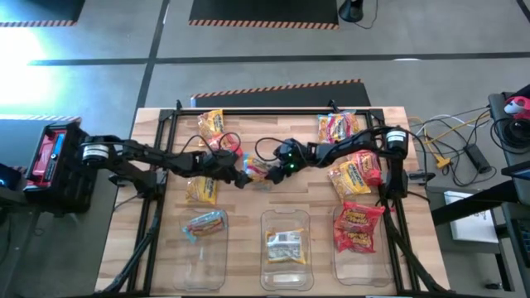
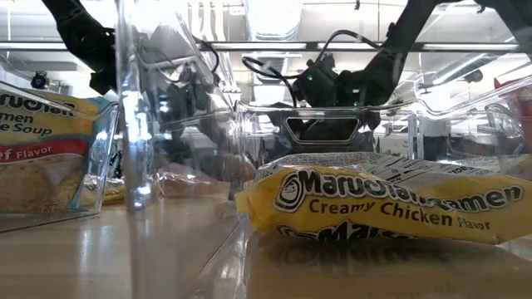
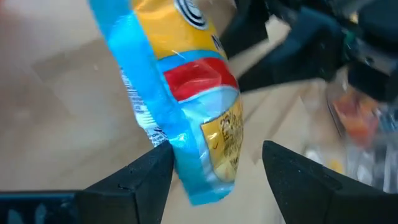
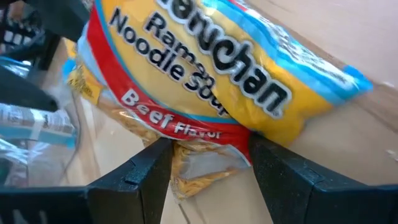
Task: Sort Maruchan noodles
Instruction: Put the blue noodle pack into the left transparent bin
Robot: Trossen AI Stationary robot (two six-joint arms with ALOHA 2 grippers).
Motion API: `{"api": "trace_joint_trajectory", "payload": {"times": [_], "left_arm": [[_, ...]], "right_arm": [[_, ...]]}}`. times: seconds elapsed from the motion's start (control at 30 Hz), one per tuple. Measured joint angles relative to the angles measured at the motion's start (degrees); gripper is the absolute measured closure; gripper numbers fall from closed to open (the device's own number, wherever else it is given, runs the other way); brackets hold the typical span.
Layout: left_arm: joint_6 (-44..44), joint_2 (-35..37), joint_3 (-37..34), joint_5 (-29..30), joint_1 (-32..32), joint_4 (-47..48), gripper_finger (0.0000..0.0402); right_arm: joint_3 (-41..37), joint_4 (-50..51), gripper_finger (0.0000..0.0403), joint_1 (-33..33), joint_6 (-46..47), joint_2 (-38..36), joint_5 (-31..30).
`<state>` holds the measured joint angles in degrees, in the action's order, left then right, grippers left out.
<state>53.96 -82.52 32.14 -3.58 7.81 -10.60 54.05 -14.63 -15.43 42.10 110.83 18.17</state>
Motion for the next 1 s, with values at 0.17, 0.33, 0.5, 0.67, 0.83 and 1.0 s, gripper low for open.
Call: {"api": "trace_joint_trajectory", "payload": {"times": [0.17,0.33,0.5,0.67,0.83,1.0], "left_arm": [[-1.12,0.48,-0.35,-2.37,-0.11,4.04,0.0173],[-2.84,0.61,0.1,-0.79,-0.04,3.31,0.0173],[-5.14,0.48,0.09,4.77,0.63,-0.14,0.0173],[-6.48,-1.0,0.04,5.64,2.47,-3.71,0.0173],[-6.11,-4.81,-0.02,0.99,4.74,-8.84,0.0173],[-3.75,-8.79,-0.07,-2.81,6.01,-15.1,0.0173]], "right_arm": [[-0.01,5.85,0.02,-0.23,-2.99,0.0,-2.47],[0.01,6.91,0.02,-0.21,-3.61,0.0,-3.28],[0.01,6.95,0.02,-0.21,-5.69,0.0,-3.28],[0.01,6.97,0.02,-0.19,-6.61,0.0,-3.28],[0.01,7.01,0.02,-0.19,-8.69,0.0,-3.28],[0.01,7.33,0.02,-0.15,-9.79,0.0,-3.28]]}}
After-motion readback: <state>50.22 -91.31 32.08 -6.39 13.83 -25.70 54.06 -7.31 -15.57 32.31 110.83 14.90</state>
